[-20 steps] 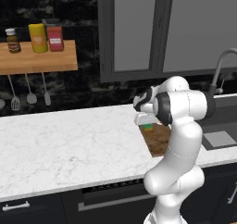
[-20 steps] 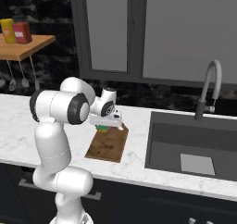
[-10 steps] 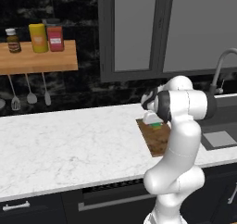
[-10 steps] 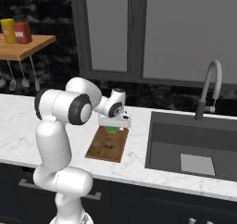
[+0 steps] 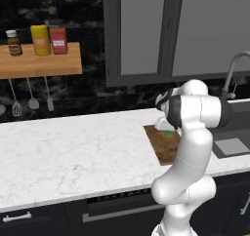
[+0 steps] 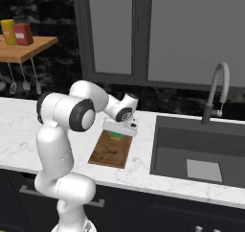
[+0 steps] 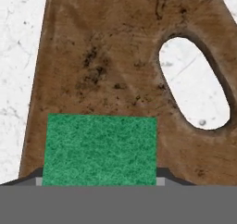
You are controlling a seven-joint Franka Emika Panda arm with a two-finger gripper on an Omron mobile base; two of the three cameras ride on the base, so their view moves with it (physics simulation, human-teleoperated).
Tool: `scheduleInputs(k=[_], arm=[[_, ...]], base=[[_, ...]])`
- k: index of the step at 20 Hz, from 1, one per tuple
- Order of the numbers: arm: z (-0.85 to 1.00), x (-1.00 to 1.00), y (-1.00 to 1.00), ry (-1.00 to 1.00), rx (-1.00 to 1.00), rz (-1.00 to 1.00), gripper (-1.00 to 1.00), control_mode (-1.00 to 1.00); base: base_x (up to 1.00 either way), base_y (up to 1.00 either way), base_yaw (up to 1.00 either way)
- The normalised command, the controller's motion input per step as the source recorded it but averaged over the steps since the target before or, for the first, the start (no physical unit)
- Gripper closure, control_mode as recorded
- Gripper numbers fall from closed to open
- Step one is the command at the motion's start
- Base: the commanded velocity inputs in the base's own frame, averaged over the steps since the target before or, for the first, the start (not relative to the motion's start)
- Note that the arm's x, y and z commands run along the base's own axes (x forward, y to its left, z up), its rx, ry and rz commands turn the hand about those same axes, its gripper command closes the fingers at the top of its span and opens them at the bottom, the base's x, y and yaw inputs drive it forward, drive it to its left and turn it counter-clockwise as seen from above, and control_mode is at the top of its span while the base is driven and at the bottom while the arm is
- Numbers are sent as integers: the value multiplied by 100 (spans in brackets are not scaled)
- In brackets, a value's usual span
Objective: Pick up the sponge from the counter and clean the cutting board by briefly scrubbing or pressing down on the cutting board. Once finished, release the sponge.
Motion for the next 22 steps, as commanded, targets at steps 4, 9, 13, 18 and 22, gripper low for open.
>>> scheduleInputs(k=[4, 9, 13, 18, 22], arm=[[-28, -99, 15, 0, 0, -5, 100, -100], [-34, -85, 27, 0, -3, -11, 100, -100], [-27, -74, 23, 0, 0, -15, 100, -100], [-19, -83, 11, -4, 0, -15, 100, -100], [-10, -92, 3, -10, 0, -14, 100, -100]], base=[[0, 0, 0], [0, 0, 0], [0, 0, 0], [0, 0, 0], [0, 0, 0]])
